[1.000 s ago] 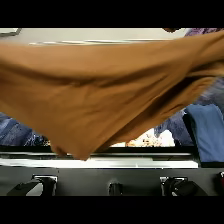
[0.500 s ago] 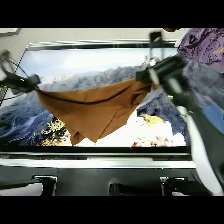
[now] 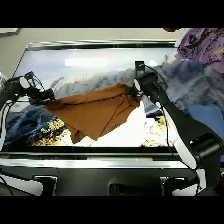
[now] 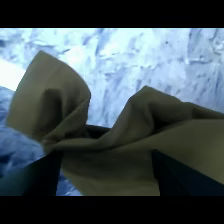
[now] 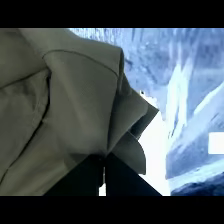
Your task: Fold the clothes and pants, and hang the long-sleeved shirts on hangers.
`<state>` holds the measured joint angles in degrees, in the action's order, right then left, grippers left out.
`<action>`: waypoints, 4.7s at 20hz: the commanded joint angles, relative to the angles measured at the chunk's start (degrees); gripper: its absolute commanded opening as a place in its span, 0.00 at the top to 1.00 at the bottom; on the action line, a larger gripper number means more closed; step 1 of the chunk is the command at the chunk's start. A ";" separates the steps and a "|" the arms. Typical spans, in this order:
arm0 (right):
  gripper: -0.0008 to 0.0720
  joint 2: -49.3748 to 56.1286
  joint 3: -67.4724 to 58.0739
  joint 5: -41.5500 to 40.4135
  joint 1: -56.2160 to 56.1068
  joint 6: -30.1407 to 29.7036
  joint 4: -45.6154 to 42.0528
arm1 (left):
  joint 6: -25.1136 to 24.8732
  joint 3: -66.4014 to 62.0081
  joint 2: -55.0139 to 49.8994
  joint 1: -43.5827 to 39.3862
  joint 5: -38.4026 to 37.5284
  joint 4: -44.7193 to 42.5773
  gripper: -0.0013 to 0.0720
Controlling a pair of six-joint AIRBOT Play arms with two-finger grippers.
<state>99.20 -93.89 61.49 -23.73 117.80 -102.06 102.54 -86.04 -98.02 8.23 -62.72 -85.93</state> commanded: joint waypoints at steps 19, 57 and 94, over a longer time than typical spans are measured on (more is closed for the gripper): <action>0.96 -5.03 0.04 5.68 0.00 -1.01 1.57 | -36.87 39.26 10.23 12.59 6.58 54.97 0.19; 0.96 -35.98 -22.97 13.18 0.02 -5.84 -24.11 | -2.47 -16.57 44.19 11.91 -23.17 17.14 0.97; 0.47 -30.32 46.10 13.09 25.86 -37.09 54.99 | -17.68 14.29 21.16 17.62 -2.23 19.96 0.43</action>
<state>77.62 -67.46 82.24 3.75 82.96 -55.59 84.99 -73.36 -78.04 25.69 -64.82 -66.04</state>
